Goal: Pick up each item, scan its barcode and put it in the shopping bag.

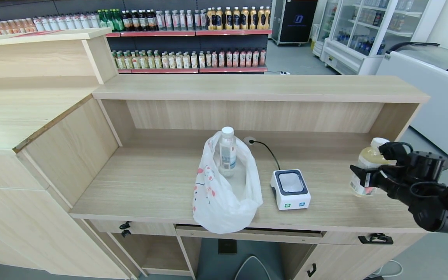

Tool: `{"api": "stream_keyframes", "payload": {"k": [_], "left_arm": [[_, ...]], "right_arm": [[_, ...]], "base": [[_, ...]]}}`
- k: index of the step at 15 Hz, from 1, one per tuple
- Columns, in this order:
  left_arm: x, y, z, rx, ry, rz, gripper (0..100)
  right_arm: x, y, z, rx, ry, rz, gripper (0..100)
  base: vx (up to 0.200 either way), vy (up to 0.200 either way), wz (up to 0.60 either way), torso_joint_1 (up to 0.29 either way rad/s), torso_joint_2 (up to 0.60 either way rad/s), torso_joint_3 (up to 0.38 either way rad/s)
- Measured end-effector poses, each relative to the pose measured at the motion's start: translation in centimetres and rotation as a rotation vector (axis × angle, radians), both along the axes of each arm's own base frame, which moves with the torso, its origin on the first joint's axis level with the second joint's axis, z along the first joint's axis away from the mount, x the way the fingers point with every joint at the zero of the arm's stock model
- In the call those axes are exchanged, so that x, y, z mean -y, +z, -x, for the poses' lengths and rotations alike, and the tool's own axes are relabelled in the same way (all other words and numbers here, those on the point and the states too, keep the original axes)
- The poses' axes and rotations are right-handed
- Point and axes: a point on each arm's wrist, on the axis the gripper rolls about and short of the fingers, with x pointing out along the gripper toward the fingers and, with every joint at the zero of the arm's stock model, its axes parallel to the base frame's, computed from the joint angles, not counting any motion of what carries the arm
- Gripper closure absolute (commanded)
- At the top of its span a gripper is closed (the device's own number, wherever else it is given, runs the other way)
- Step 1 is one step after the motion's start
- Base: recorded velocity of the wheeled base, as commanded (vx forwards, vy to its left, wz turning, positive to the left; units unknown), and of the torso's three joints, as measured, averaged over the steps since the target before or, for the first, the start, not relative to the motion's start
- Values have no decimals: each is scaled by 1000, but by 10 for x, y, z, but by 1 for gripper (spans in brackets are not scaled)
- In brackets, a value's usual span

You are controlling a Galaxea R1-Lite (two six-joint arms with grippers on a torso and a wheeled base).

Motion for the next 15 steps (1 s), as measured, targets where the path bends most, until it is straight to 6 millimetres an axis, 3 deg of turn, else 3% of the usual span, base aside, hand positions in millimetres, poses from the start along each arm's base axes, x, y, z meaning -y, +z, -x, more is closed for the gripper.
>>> {"api": "stream_keyframes", "payload": {"k": [4,9,12,15], "left_arm": [[0,0,0,0,0,0,100],[0,0,0,0,0,0,100],[0,0,0,0,0,0,100],[0,0,0,0,0,0,100]], "right_arm": [[-26,81,39,3,198,-246,100],[-74,169,120,-116,635,-488,100],[-110,206,168,-150,844,-547,100],[-124,217,199,-150,965,-560,100]], "base": [[0,0,0,0,0,0],[0,0,0,0,0,0],[0,0,0,0,0,0],[0,0,0,0,0,0]]}}
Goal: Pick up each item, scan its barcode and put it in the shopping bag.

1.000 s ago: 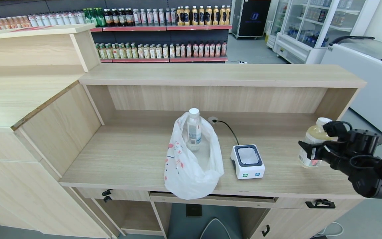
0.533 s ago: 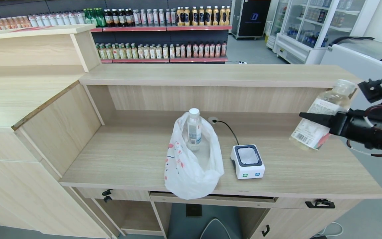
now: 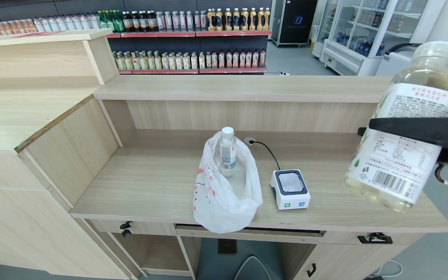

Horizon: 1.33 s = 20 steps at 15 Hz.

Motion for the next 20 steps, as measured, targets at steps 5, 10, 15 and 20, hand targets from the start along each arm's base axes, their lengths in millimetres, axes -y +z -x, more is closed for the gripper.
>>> {"api": "stream_keyframes", "payload": {"k": [5,10,15,20], "left_arm": [[0,0,0,0,0,0,100],[0,0,0,0,0,0,100],[0,0,0,0,0,0,100],[0,0,0,0,0,0,100]], "right_arm": [[-7,7,18,10,87,-29,100],[-13,4,31,-16,152,-22,100],[-11,6,45,-35,183,-15,100],[-12,12,49,-14,197,-24,100]], "base": [[0,0,0,0,0,0],[0,0,0,0,0,0],[0,0,0,0,0,0],[0,0,0,0,0,0]]}}
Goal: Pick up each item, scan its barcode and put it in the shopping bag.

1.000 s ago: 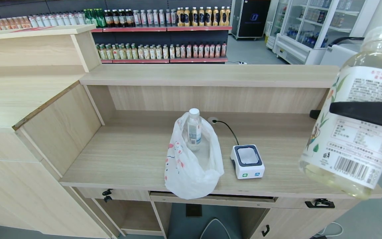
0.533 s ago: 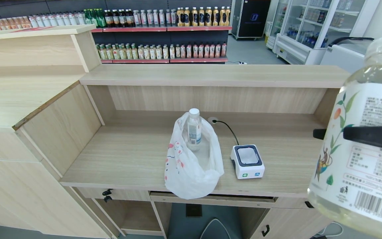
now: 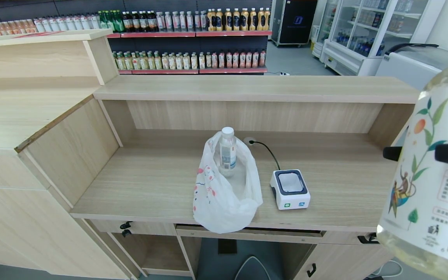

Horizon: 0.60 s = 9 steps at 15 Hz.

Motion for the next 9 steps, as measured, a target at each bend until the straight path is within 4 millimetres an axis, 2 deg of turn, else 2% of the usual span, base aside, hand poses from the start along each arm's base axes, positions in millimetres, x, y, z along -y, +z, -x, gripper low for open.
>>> {"api": "stream_keyframes", "payload": {"k": [4,9], "left_arm": [[0,0,0,0,0,0,100],[0,0,0,0,0,0,100]], "right_arm": [[1,-10,5,-28,6,18,100],[3,-12,8,-28,5,24,100]], "base": [[0,0,0,0,0,0],[0,0,0,0,0,0]]}}
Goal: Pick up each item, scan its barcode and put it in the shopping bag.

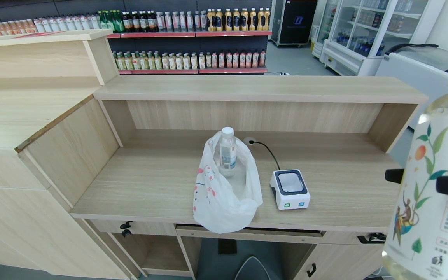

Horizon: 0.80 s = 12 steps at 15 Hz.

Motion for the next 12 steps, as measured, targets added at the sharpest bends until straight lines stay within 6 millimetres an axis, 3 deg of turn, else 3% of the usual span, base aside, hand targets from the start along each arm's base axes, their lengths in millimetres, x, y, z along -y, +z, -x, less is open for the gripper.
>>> {"api": "stream_keyframes", "payload": {"k": [12], "left_arm": [[0,0,0,0,0,0,100]], "right_arm": [[3,2,4,18,-4,-5,100]], "base": [[0,0,0,0,0,0]]}}
